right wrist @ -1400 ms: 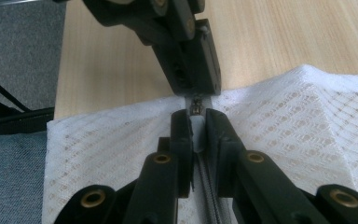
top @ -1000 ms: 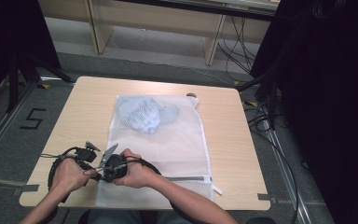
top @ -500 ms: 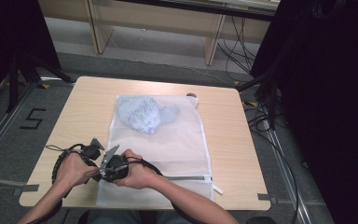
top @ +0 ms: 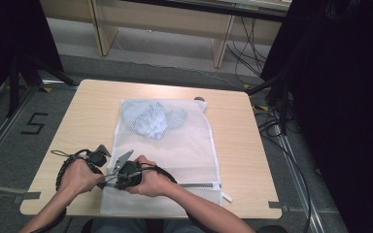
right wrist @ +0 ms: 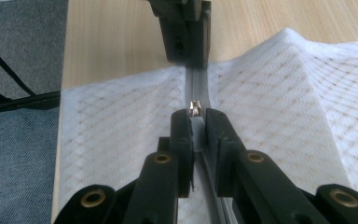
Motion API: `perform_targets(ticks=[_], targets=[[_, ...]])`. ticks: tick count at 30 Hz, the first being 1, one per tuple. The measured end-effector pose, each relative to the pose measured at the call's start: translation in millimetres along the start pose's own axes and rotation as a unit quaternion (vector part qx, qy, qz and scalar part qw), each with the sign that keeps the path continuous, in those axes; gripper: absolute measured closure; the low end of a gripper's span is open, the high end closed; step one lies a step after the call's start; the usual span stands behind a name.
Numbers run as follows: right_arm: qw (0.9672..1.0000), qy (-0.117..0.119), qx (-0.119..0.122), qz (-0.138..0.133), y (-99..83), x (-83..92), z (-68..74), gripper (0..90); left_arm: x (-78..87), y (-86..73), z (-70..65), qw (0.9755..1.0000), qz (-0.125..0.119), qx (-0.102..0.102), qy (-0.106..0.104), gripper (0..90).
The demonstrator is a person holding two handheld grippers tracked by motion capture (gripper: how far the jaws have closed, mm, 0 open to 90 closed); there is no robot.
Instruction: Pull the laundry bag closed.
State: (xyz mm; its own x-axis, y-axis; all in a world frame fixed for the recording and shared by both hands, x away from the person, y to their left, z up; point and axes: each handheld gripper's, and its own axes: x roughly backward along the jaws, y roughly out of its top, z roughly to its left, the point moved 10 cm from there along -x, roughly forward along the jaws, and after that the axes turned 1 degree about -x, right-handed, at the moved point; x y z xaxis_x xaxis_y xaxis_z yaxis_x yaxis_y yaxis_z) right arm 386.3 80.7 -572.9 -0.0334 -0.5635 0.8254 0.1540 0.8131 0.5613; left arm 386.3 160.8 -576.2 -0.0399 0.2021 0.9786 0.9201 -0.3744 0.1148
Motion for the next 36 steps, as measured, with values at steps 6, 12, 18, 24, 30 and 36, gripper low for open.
perform_targets(ticks=[6, 12, 18, 24, 30, 36], targets=[[1.0, 0.002, -0.005, 0.005, -6.2, 9.3, 1.2, 82.7, -0.2, 0.2, -0.7, 0.9999, -0.003, -0.006, 0.008, 90.0], [0.9999, 0.002, -0.01, 0.006, -13.2, 18.4, 1.2, 82.7, 0.3, -1.0, -0.8, 0.9998, 0.0, -0.013, 0.016, 90.0], [0.9999, -0.004, -0.01, 0.005, -20.4, 26.2, 0.2, 82.7, -0.3, -0.9, -1.5, 0.9996, -0.008, -0.016, 0.022, 90.0], [0.9999, -0.004, -0.011, 0.002, -26.2, 32.3, -1.4, 82.7, -0.2, -1.1, -1.5, 0.9996, -0.009, -0.014, 0.021, 90.0], [0.9999, -0.004, -0.015, 0.005, -31.8, 36.7, -1.3, 82.7, 0.2, -1.4, -1.0, 0.9997, -0.007, -0.014, 0.018, 90.0], [0.9996, -0.012, -0.024, 0.011, -44.8, 42.7, -4.7, 82.7, -0.3, -1.2, -2.0, 0.9996, -0.011, -0.013, 0.024, 90.0]])
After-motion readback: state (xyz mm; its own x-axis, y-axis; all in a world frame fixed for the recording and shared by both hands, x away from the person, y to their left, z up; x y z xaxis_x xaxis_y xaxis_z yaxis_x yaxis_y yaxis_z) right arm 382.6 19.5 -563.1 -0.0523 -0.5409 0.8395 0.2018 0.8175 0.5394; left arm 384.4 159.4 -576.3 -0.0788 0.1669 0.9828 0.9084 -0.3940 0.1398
